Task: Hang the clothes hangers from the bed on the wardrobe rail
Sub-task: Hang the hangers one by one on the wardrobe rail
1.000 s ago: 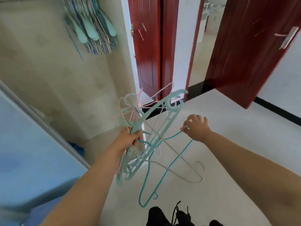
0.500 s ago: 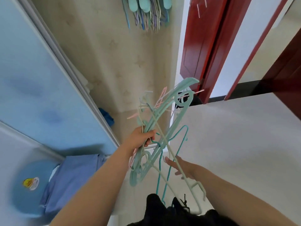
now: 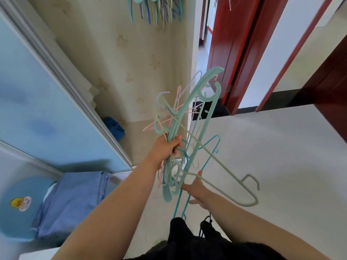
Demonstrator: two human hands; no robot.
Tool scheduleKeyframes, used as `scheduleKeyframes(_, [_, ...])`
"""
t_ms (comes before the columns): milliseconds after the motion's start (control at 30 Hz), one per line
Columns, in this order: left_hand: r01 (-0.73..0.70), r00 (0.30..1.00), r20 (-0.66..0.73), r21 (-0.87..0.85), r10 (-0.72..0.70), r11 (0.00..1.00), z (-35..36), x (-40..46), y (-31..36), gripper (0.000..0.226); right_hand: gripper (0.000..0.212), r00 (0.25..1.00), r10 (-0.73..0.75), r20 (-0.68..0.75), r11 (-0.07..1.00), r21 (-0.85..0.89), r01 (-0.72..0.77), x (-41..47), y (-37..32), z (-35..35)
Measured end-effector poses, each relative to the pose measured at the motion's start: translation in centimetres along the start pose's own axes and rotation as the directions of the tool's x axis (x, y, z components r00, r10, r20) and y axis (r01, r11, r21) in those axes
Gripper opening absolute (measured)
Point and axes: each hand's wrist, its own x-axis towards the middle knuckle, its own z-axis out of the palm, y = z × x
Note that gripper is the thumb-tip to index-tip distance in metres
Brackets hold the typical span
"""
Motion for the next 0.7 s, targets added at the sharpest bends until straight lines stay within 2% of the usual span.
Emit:
scheduleKeyframes(67, [-0.003,1.000,-0.006,0.009,0.004,1.000,0.9,0.4,-0.2,0.029,0.140,1.000,0.022,-0.011,0.999,0.047,-0.021,0.2,0.3,-0.7])
scheduleKeyframes(267, [0.015,1.000,-0.017,0.068,-0.014,0.998,2.6,1.9,-0.5,0.027,0.127,0.992,0.100,0.072,0.991,0.079,-0.105,0.0,1.1,-4.5])
scheduleKeyframes(367, [0.087,0.996,0.019,0.139,-0.091,0.986,2.7,2.3,-0.8,0.019,0.111,0.995,0.092,-0.037,0.993,0.077,-0.089,0.1,1.8,-7.1])
scheduleKeyframes(433, [0.152,0.986,0.031,0.193,-0.161,0.969,2.5,2.1,-1.2,0.016,0.088,0.984,0.123,-0.127,0.992,0.029,-0.120,-0.2,2.5,-8.9])
scheduleKeyframes(500, [0.211,0.970,0.065,0.243,-0.233,0.947,2.1,1.7,-1.7,0.018,0.050,0.969,0.166,-0.183,0.983,-0.043,-0.177,-0.4,3.8,-11.0])
scheduleKeyframes(567, [0.253,0.945,0.136,0.271,-0.297,0.929,1.6,1.3,-2.2,0.021,0.032,0.946,0.247,-0.209,0.960,-0.081,-0.269,-0.9,5.0,-12.8])
scheduleKeyframes(600, [0.275,0.930,0.165,0.281,-0.329,0.919,1.2,1.1,-2.5,0.018,0.032,0.936,0.281,-0.211,0.949,-0.086,-0.304,-1.1,5.6,-13.3])
scheduleKeyframes(700, [0.343,0.886,0.199,0.323,-0.418,0.882,0.0,0.5,-3.8,0.016,0.055,0.913,0.359,-0.192,0.922,-0.078,-0.378,-1.4,6.8,-13.9])
